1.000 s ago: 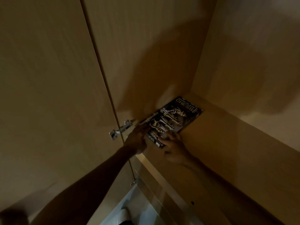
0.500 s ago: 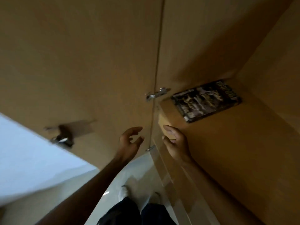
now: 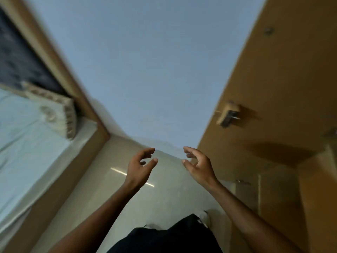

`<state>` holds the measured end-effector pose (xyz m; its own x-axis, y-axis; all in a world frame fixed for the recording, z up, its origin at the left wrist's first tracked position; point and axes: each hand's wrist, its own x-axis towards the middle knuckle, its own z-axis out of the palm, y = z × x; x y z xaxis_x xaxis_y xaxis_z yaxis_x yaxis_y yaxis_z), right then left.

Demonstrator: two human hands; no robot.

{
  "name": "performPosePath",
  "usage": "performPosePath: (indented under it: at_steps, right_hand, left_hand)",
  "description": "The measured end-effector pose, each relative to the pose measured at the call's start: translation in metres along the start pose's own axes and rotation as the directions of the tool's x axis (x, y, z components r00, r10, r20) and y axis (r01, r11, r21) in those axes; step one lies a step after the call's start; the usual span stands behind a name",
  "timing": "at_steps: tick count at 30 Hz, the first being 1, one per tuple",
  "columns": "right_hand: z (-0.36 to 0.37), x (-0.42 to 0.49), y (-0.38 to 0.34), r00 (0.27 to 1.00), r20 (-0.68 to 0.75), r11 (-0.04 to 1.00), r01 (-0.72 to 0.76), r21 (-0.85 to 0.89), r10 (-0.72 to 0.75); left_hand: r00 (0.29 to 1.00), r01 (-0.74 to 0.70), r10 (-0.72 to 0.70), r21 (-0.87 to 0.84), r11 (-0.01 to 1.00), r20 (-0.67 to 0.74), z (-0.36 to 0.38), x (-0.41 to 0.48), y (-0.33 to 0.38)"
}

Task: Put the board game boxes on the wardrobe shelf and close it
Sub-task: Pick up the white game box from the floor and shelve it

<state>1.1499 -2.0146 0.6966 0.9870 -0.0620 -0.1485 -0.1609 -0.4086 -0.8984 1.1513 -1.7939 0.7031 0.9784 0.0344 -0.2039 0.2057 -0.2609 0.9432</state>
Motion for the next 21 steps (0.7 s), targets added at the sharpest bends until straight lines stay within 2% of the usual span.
performPosePath:
  at_steps: [5, 10, 15, 20, 21]
  right_hand:
    - [0.127, 0.018, -0.058, 0.951, 0.29, 0.99, 0.129, -0.051, -0.109]
    - [0.252, 0.034, -0.114, 0.797, 0.58, 0.96, 0.265, -0.087, -0.167]
    - [0.383, 0.039, -0.163, 0.585, 0.786, 0.924, 0.379, -0.048, -0.2]
    - [0.516, 0.02, -0.215, 0.339, 0.919, 0.873, 0.487, 0.013, -0.203]
    - [0.547, 0.011, -0.228, 0.263, 0.943, 0.85, 0.526, 0.035, -0.202]
  left_hand:
    - [0.964, 0.069, -0.075, -0.034, 0.997, -0.255, -0.122, -0.026, -0.045]
    - [0.84, 0.126, -0.177, -0.133, 0.983, -0.513, -0.222, -0.058, -0.087]
    - [0.645, 0.172, -0.307, -0.259, 0.95, -0.699, -0.311, -0.088, -0.131]
    - [0.388, 0.162, -0.426, -0.394, 0.904, -0.817, -0.392, -0.126, -0.163]
    - [0.315, 0.139, -0.443, -0.42, 0.897, -0.84, -0.41, -0.138, -0.171]
